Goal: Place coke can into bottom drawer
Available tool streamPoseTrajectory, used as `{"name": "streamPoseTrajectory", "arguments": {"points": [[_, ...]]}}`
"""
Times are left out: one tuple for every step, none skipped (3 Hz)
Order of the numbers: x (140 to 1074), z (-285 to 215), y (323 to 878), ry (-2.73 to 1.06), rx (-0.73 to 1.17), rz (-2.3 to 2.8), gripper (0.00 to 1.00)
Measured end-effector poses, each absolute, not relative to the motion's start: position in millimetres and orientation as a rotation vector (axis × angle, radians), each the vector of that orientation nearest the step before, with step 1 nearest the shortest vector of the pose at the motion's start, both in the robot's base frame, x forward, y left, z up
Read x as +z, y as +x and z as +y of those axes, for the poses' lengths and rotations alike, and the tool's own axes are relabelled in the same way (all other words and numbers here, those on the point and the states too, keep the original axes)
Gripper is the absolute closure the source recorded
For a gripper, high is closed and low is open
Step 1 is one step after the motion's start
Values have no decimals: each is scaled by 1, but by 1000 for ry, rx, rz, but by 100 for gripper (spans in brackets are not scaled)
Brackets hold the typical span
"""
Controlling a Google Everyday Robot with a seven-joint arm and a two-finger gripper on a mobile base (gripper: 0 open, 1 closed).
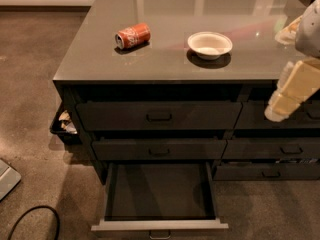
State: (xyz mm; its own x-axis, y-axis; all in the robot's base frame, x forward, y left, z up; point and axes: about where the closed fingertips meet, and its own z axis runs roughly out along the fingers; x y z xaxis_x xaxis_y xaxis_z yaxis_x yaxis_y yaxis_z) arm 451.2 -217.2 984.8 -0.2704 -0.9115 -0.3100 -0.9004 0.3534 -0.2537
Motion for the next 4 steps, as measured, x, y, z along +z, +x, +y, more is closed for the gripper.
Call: {"name": "streamPoseTrajectory", "arguments": {"points": [[990, -210, 472, -1459, 42, 2217, 0], [996, -195, 501, -1350, 101, 2209, 0], [1040, -122, 564, -1283, 122, 2108, 0], [1040, -122, 564, -1282, 122, 2108, 0]]}}
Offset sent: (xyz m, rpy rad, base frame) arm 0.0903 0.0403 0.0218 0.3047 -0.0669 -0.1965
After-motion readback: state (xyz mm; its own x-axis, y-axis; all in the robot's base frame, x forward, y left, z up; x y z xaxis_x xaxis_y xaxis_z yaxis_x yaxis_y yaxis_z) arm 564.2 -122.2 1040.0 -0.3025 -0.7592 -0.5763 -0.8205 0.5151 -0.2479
